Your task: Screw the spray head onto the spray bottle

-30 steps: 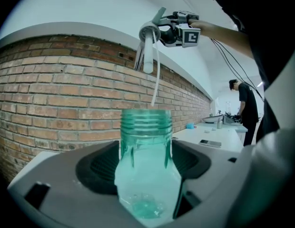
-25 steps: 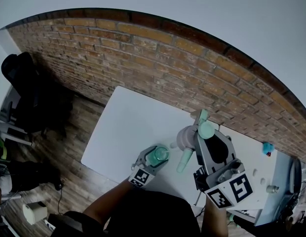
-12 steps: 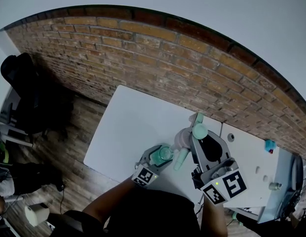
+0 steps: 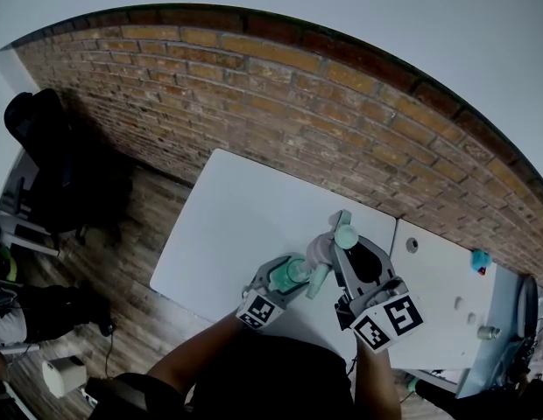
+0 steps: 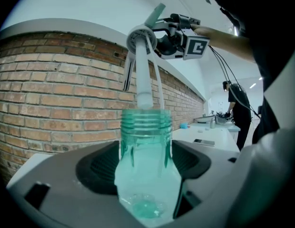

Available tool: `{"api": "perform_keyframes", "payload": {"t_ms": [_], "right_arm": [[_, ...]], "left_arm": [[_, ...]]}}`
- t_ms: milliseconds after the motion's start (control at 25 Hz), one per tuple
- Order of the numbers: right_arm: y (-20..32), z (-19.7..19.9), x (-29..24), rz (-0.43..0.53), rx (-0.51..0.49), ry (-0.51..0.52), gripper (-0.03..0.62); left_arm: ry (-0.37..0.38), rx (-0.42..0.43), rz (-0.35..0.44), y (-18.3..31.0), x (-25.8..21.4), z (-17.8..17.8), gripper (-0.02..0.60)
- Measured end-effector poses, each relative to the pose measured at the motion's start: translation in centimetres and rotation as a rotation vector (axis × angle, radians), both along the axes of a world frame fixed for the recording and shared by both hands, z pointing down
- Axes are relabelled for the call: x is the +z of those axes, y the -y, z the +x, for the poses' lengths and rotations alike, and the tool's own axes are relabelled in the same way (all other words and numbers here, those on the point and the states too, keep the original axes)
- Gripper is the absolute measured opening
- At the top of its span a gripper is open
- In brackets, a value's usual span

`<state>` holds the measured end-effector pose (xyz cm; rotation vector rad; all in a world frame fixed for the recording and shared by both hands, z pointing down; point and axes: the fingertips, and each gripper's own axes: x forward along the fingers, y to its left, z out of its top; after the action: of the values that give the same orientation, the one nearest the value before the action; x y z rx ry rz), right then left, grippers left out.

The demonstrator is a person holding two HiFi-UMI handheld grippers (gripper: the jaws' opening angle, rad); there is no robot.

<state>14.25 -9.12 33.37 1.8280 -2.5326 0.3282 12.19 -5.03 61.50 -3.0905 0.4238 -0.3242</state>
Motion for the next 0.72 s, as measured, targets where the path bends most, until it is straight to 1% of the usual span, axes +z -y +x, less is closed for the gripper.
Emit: {"api": "perform_keyframes", "payload": {"t_ms": [240,480,720], "right_arm": [[0.0,0.0,3.8,-0.051,-0.016,-0.006,0.066],[-0.1,0.1,6.6,-0.105,-0.018,0.054,0.066],[-0.6,-0.6,9.3,-0.132,-0.050,0.039,0.066]], "left_arm": [[-0.007,-0.004,0.008,0.0,0.0,0.0,0.339],[-0.005,-0.003,0.009,0.1,-0.1,-0.1,0.339],[-0.006,-0.003,0.010,0.0,0.0,-0.1,0.339]]}}
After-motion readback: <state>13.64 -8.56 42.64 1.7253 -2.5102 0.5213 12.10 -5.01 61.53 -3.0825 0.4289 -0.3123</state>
